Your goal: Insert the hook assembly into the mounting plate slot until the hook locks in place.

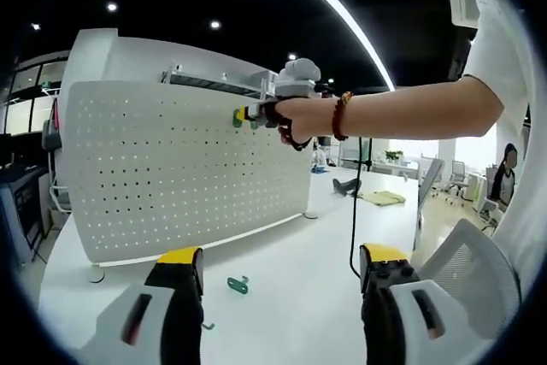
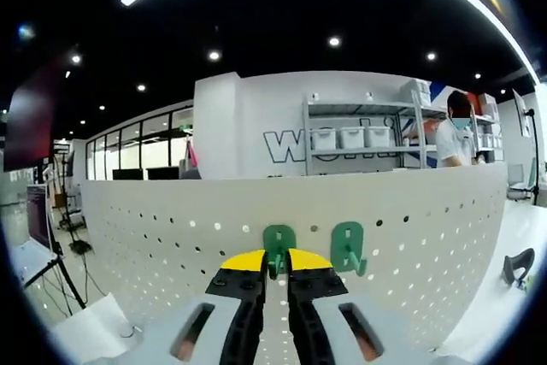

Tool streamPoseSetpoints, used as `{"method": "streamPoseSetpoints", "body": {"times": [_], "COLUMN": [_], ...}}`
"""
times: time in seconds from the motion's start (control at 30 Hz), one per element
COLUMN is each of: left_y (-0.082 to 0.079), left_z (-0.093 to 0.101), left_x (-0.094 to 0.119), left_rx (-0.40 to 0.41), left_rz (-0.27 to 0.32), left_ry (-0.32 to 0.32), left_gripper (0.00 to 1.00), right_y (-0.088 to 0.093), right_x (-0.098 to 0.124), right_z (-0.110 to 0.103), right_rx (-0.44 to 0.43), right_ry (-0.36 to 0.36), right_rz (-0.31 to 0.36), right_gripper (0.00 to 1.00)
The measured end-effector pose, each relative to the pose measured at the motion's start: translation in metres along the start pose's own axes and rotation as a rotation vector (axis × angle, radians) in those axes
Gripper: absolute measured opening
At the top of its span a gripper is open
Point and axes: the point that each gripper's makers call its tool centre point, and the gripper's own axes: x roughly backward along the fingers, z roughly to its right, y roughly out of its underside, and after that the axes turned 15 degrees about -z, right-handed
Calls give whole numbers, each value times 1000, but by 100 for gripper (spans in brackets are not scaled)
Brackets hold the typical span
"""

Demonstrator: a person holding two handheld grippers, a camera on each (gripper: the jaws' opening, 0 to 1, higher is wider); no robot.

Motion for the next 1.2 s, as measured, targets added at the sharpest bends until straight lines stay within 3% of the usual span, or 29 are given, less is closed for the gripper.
{"method": "streamPoseSetpoints", "body": {"times": [0.53, 1.2], "left_y": [7, 27], "left_z": [-7, -19], "left_x": [1, -1], "left_rx": [14, 17], "left_rz": [-14, -97], "left_ry": [-31, -70], "left_gripper": [75, 73], "right_y": [10, 55], "right_x": [9, 37], "right_z": [0, 3], "right_rx": [2, -48], "right_ry": [-15, -53], "right_rz": [-9, -60], "right_gripper": [9, 9]}}
